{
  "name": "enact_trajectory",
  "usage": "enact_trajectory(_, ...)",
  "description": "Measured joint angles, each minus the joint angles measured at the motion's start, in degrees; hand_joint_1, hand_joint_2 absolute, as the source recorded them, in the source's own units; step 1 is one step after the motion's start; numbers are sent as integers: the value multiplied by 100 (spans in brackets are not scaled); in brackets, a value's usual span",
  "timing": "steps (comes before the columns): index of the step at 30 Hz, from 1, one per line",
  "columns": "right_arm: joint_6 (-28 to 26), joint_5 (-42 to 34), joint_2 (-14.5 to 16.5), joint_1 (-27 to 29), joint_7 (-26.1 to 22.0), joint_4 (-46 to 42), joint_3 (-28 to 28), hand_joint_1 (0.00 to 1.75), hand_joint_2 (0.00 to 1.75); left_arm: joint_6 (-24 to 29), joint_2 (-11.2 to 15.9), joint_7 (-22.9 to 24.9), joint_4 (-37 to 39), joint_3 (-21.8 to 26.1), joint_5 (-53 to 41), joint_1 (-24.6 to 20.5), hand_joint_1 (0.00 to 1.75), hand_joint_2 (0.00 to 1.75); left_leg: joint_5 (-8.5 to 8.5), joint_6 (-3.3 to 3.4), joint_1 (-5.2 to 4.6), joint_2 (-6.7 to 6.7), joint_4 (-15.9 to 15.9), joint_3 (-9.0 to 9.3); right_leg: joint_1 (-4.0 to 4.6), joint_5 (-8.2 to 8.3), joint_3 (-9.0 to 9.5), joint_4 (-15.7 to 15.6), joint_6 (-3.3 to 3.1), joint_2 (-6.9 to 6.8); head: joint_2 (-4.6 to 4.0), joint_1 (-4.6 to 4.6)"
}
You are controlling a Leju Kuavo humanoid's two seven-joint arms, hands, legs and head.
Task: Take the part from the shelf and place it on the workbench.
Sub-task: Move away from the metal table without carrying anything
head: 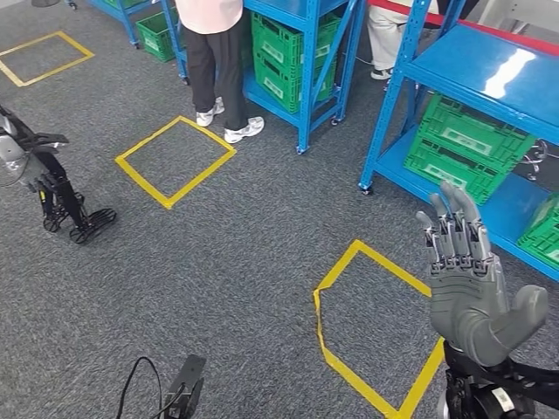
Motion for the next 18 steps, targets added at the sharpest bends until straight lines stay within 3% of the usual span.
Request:
enact_trajectory(1, 0, -2, 0, 1, 0, 6, 1, 0, 0, 0, -1, 0, 0, 0, 1, 0, 0, 0, -12, -13, 6, 47, 6, 11, -9, 170, 122, -242, 7, -29, 1, 2)
enact_trajectory(3, 1, -11, 0, -1, -5, 11, 0, 0, 0, -3, -2, 0, 0, 0, 1, -4, 0, 0, -50, -60, 3, 126, 35, 36, -7, 562, 547, -1092, 5, -199, 1, 8)
enact_trajectory(5, 3, -31, 0, 1, -16, 17, 2, 0, 0, -8, -1, 1, 0, 0, 1, -10, 0, 0, -84, -114, -26, 194, 76, 44, 11, 723, 789, -1623, -44, -313, 0, 5)
enact_trajectory(8, 9, -54, -1, 4, -37, 35, -5, 0, 0, -13, 1, 2, 0, 1, 1, -23, 0, 0, -109, -192, -27, 296, 94, 54, 29, 733, 784, -1691, -154, -189, 0, -9)
enact_trajectory(10, 19, -61, -1, -2, -53, 41, -11, 0, 0, -13, 1, 1, 0, 2, 1, -41, 0, 0, -297, -252, -3, 164, 357, -43, 10, 763, 789, -1720, -221, -97, 1, -22)
enact_trajectory(12, 32, -63, -1, -7, -62, 50, -11, 0, 0, -14, 1, 1, 0, 2, 1, -45, 0, 0, -684, -290, 8, -53, 1097, -384, 0, 781, 782, -1731, -264, -18, 1, -57)
enact_trajectory(14, 42, -66, 0, -3, -61, 65, -9, 0, 0, -16, 1, 5, 0, 2, 3, -31, 0, 0, -926, -297, 7, -131, 1802, -747, 11, 786, 772, -1729, -282, 84, 1, -78)
enact_trajectory(15, 46, -70, 0, -2, -61, 72, -8, 0, 0, -20, 1, 7, 0, 2, 5, -24, 0, 0, -884, -286, 5, -144, 1875, -803, 16, 788, 772, -1727, -284, 145, 1, -80)
enact_trajectory(16, 49, -76, -1, -1, -61, 78, -9, 0, 0, -26, 2, 8, 0, 2, 7, -22, 0, 0, -729, -267, 4, -160, 1697, -739, 19, 789, 776, -1724, -284, 210, 1, -83)
enact_trajectory(18, 55, -86, -2, -2, -62, 86, -10, 0, 0, -37, 10, 9, 0, 2, 8, -28, 0, 0, -296, -205, 2, -288, 858, -370, 20, 789, 784, -1718, -279, 329, 1, -89)
